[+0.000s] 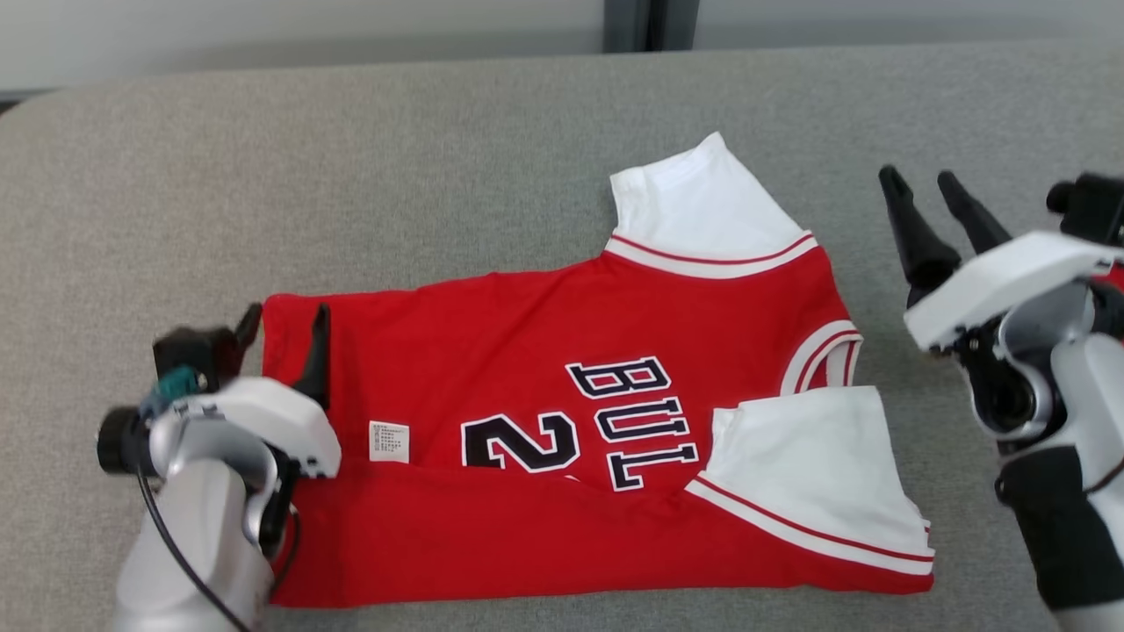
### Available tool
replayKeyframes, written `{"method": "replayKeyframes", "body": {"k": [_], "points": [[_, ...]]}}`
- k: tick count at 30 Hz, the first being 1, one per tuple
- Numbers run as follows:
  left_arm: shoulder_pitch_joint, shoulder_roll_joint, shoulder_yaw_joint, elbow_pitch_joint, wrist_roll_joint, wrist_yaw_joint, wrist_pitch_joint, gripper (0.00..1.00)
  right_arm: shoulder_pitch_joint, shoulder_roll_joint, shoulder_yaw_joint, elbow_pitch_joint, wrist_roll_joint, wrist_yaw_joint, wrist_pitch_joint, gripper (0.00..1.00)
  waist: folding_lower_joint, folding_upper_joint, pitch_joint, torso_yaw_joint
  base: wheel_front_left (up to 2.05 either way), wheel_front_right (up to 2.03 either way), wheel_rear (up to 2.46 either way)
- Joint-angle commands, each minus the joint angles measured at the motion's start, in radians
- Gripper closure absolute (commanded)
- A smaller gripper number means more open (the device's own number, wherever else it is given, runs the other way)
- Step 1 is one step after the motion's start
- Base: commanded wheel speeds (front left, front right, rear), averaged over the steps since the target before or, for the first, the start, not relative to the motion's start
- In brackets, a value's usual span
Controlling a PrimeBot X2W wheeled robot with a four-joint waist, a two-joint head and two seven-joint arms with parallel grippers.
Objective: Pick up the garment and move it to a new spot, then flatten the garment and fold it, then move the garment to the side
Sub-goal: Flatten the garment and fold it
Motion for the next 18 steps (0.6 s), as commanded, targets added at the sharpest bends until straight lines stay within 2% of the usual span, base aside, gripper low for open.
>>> {"method": "replayKeyframes", "body": {"k": [1, 5, 6, 10, 18], "points": [[-0.054, 0.02, -0.007, 0.022, 0.005, -0.006, 0.028, 0.0, -0.051, -0.006, 0.002, 0.022, 0.024, 0.001, 0.022, 0.0, 0.0, 0.0, 0.049, 0.015, 0.0, 0.0, 0.0], [-0.149, 0.037, -0.016, 0.061, 0.004, -0.009, 0.071, 0.0, -0.156, -0.024, 0.032, 0.087, 0.041, 0.001, 0.067, 0.0, 0.0, 0.0, 0.093, 0.029, 0.0, 0.0, 0.0], [-0.181, 0.043, -0.02, 0.088, 0.002, -0.009, 0.109, 0.0, -0.207, -0.032, 0.055, 0.12, 0.047, 0.001, 0.084, 0.0, 0.0, 0.0, 0.111, 0.036, 0.0, 0.0, 0.0], [-0.236, 0.057, -0.021, 0.129, 0.004, 0.009, 0.16, 0.0, -0.293, -0.043, 0.09, 0.189, 0.064, 0.001, 0.095, 0.0, 0.0, 0.0, 0.138, 0.046, 0.0, 0.0, 0.0], [-0.253, 0.041, -0.045, 0.158, -0.024, -0.017, 0.172, 0.0, -0.376, -0.056, 0.172, 0.285, 0.092, 0.0, 0.091, 0.0, 0.0, 0.0, 0.154, 0.059, 0.0, 0.0, 0.0]]}}
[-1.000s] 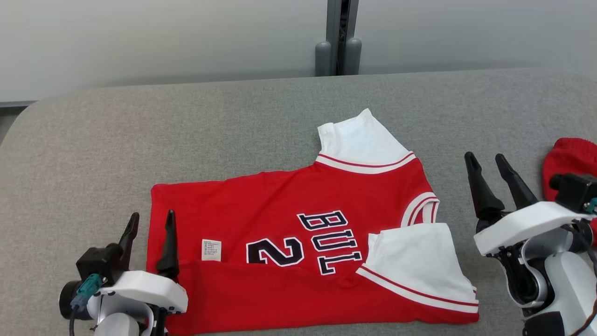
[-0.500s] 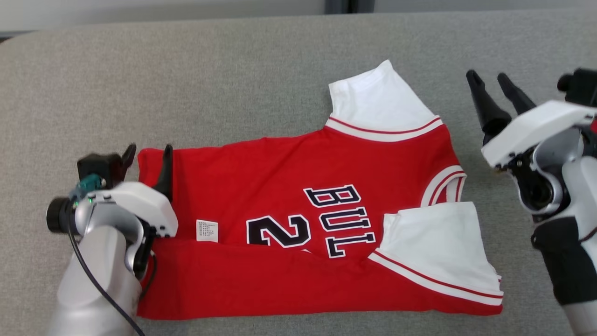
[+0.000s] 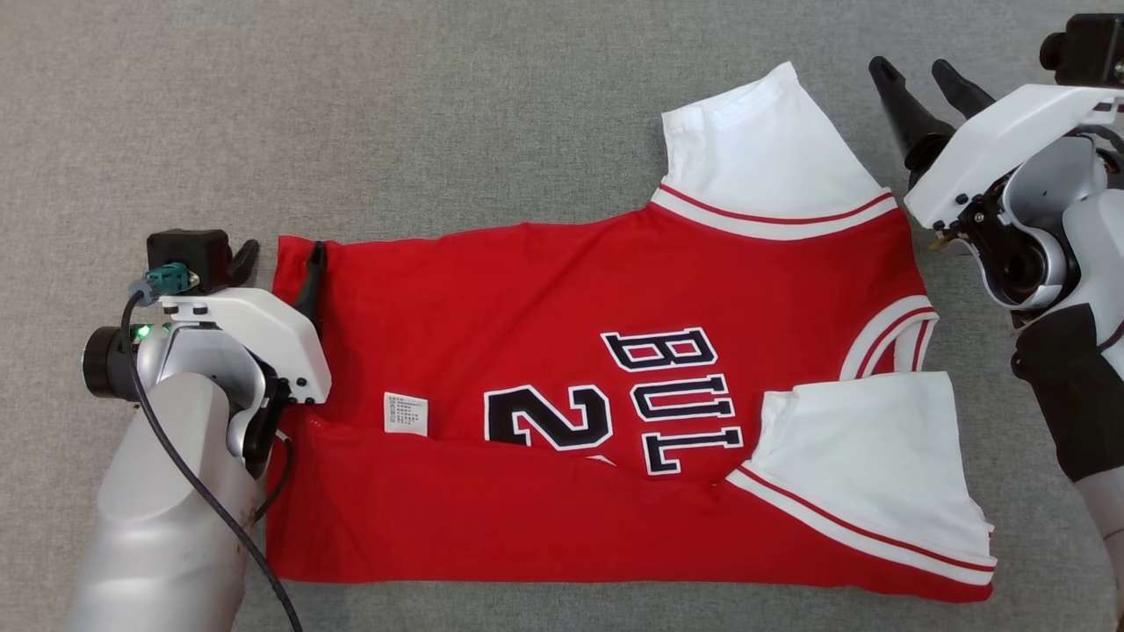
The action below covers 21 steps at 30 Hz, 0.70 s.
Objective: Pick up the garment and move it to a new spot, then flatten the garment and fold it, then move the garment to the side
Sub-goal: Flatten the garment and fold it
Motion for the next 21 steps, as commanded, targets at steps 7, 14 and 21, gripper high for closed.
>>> {"method": "replayKeyframes", "body": {"k": [7, 14, 21], "points": [[-0.019, -0.002, -0.023, 0.014, -0.023, -0.013, -0.008, 0.0, -0.058, -0.02, 0.069, 0.076, 0.034, 0.0, -0.017, 0.0, 0.0, 0.0, 0.006, 0.014, 0.0, 0.0, 0.0], [-0.038, -0.009, -0.038, 0.017, -0.037, -0.018, -0.034, 0.0, -0.098, -0.036, 0.148, 0.122, 0.063, 0.0, -0.027, 0.0, 0.0, 0.0, 0.023, 0.024, 0.0, 0.0, 0.0], [-0.061, -0.016, -0.069, 0.018, -0.047, -0.022, -0.04, 1.0, -0.145, -0.045, 0.223, 0.16, 0.101, 0.0, -0.036, 0.0, 0.0, 0.0, 0.053, 0.04, 0.0, 0.0, 0.0]]}}
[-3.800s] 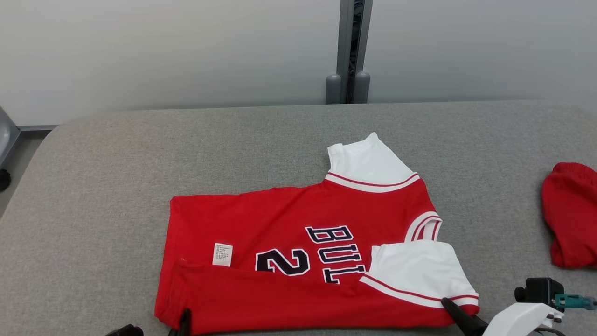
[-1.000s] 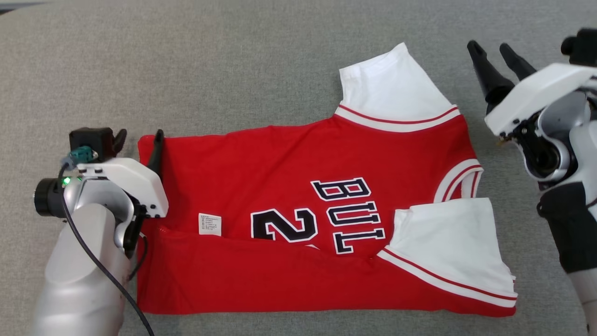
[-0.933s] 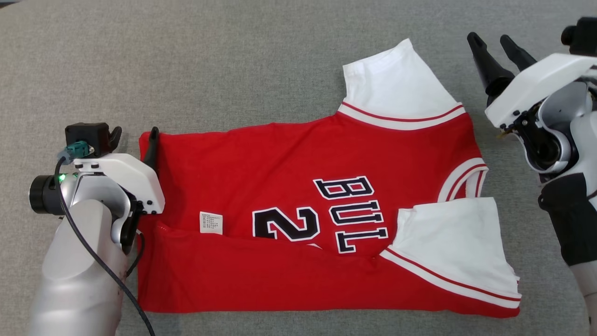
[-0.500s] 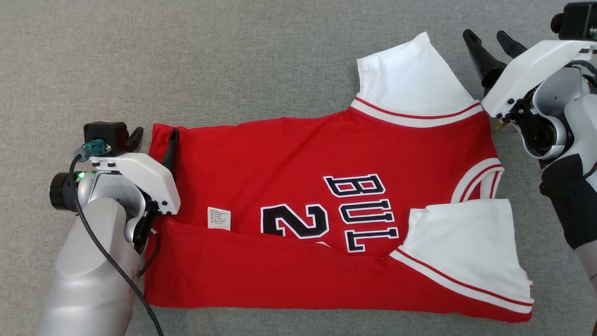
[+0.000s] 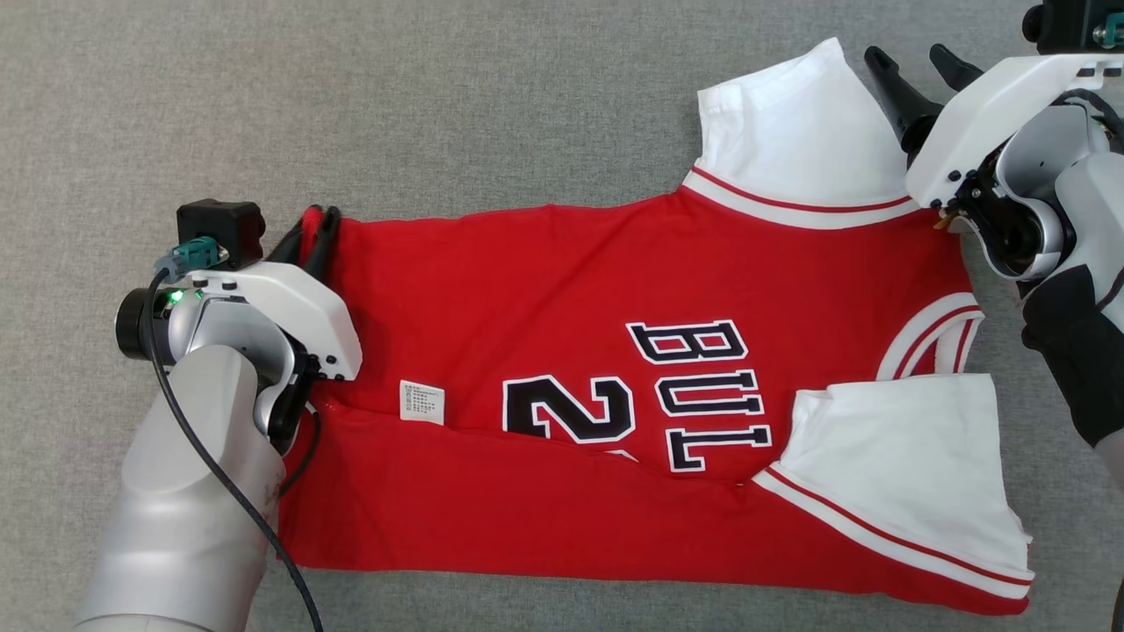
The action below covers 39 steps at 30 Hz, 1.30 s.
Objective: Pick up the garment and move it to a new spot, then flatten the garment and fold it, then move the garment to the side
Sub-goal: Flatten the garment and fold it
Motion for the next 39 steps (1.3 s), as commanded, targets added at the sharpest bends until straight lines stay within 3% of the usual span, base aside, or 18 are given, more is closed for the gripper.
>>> {"method": "replayKeyframes", "body": {"k": [1, 16, 27, 28, 29, 30, 39], "points": [[-0.015, 0.003, -0.006, 0.005, -0.008, -0.004, 0.0, 1.0, -0.019, -0.005, 0.018, 0.009, 0.017, 0.0, 0.003, 0.0, 0.0, 0.0, 0.01, 0.007, 0.0, 0.0, 0.0], [-0.053, -0.001, -0.051, 0.016, -0.027, -0.004, -0.013, 1.0, -0.11, -0.026, 0.147, 0.054, 0.169, 0.0, 0.071, 0.0, 0.0, 0.0, 0.061, 0.046, 0.0, 0.0, 0.0], [-0.064, -0.003, -0.077, 0.018, -0.04, -0.004, -0.026, 1.0, -0.16, -0.037, 0.198, 0.107, 0.227, 0.0, 0.049, 0.0, 0.0, 0.0, 0.081, 0.072, 0.0, 0.0, 0.0], [-0.065, -0.003, -0.079, 0.019, -0.041, -0.005, -0.026, 1.0, -0.163, -0.037, 0.205, 0.109, 0.232, 0.0, 0.05, 0.04, 0.0, 0.0, 0.082, 0.073, 0.0, 0.0, 0.0], [-0.066, -0.002, -0.081, 0.02, -0.042, -0.005, -0.028, 1.0, -0.165, -0.038, 0.214, 0.11, 0.234, 0.0, 0.051, 0.69, 0.0, 0.0, 0.083, 0.074, 0.0, 0.0, 0.0], [-0.066, -0.001, -0.083, 0.022, -0.044, -0.005, -0.028, 1.0, -0.166, -0.038, 0.222, 0.11, 0.239, 0.0, 0.051, 1.0, 0.0, 0.0, 0.084, 0.075, 0.0, 0.0, 0.0], [-0.067, 0.001, -0.092, 0.03, -0.052, -0.004, -0.045, 1.0, -0.166, -0.052, 0.277, 0.092, 0.287, 0.0, 0.019, 1.0, 0.0, 0.0, 0.079, 0.073, 0.0, 0.0, 0.0]]}}
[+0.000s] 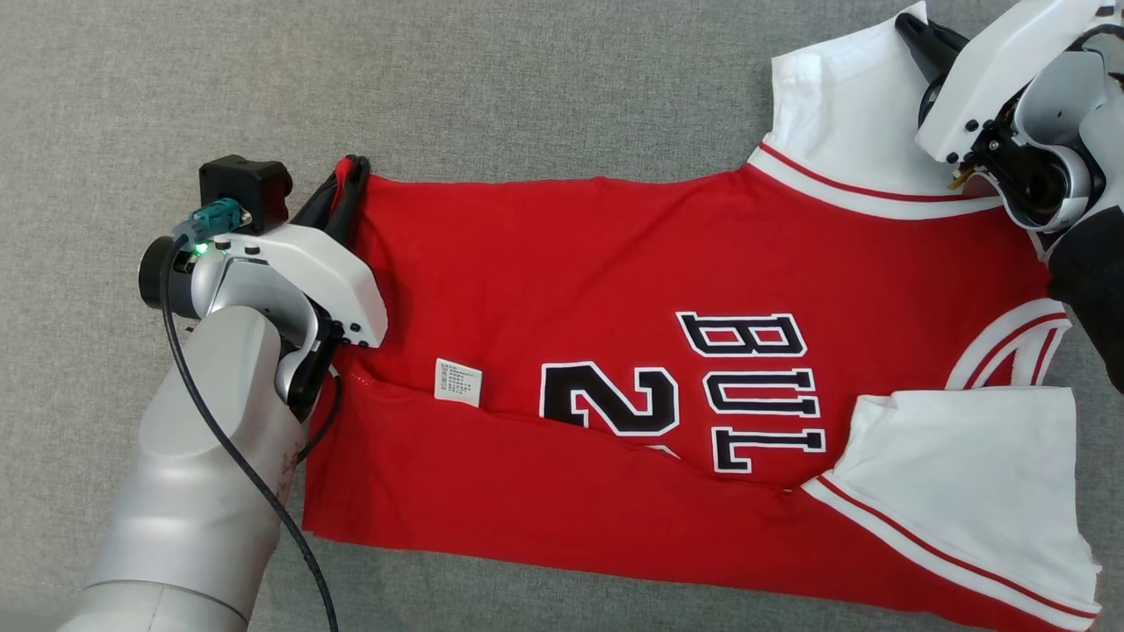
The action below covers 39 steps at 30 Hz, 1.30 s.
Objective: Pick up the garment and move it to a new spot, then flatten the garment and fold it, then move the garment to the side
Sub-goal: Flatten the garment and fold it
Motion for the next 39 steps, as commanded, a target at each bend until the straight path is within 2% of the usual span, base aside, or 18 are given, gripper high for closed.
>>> {"method": "replayKeyframes", "body": {"k": [1, 19, 39], "points": [[0.008, 0.012, 0.001, 0.019, -0.004, 0.004, -0.001, 1.0, -0.002, -0.01, 0.01, -0.007, 0.013, 0.0, -0.016, 1.0, 0.0, 0.0, -0.005, -0.002, 0.0, 0.0, 0.0], [0.04, 0.037, 0.014, 0.018, -0.031, 0.016, -0.122, 1.0, 0.095, -0.071, 0.127, -0.14, 0.134, 0.001, -0.13, 1.0, 0.0, 0.0, -0.117, -0.054, 0.0, 0.0, 0.0], [0.197, 0.089, -0.03, -0.06, -0.03, 0.01, -0.144, 1.0, 0.235, -0.147, 0.267, -0.333, 0.177, 0.0, -0.223, 1.0, 0.0, 0.0, -0.253, -0.076, 0.0, 0.0, 0.0]]}}
